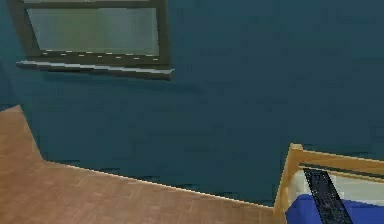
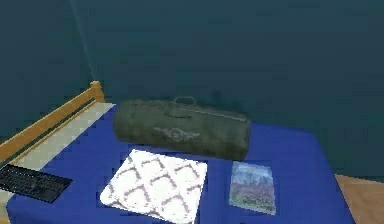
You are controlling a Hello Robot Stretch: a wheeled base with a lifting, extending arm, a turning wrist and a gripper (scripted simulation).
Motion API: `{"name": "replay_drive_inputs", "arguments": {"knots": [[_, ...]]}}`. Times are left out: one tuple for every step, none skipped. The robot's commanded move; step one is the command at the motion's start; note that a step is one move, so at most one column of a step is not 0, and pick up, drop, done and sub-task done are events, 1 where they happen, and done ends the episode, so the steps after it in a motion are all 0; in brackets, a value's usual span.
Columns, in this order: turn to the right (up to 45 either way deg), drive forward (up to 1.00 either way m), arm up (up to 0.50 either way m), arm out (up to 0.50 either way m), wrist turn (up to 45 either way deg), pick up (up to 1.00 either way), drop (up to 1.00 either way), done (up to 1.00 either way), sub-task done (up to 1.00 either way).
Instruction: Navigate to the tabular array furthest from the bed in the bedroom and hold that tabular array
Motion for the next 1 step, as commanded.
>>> {"name": "replay_drive_inputs", "arguments": {"knots": [[-45.0, 0.00, 0.00, 0.00, 0.0, 0.00, 0.00, 0.00, 0.00]]}}
